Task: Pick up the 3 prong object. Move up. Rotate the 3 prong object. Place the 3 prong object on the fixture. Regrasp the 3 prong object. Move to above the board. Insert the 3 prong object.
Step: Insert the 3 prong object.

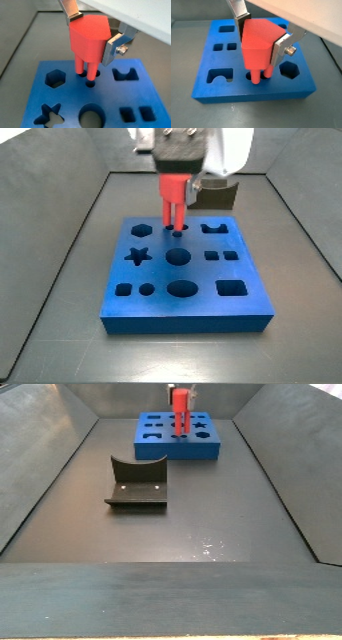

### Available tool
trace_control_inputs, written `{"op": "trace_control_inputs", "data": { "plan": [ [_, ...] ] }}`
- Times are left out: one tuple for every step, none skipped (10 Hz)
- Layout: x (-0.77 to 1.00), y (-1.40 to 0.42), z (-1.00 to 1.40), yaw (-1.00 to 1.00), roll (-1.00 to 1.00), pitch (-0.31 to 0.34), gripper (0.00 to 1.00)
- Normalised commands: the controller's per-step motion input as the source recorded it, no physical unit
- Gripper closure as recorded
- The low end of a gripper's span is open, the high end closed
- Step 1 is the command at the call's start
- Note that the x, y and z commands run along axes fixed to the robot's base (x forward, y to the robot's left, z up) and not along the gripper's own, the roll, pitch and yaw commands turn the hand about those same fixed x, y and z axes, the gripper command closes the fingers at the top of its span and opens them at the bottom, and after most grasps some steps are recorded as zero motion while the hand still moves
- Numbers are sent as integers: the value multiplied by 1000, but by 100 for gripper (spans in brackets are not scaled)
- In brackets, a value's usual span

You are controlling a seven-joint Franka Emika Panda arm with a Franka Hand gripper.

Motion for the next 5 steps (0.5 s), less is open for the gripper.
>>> {"op": "trace_control_inputs", "data": {
  "plan": [
    [0,0,-71,-317,-80,0,100],
    [0,0,0,-17,0,0,100],
    [-6,-77,-49,-460,6,0,100],
    [-20,-74,-83,-617,0,0,100],
    [-26,-31,-54,-571,0,0,100]
  ]
}}
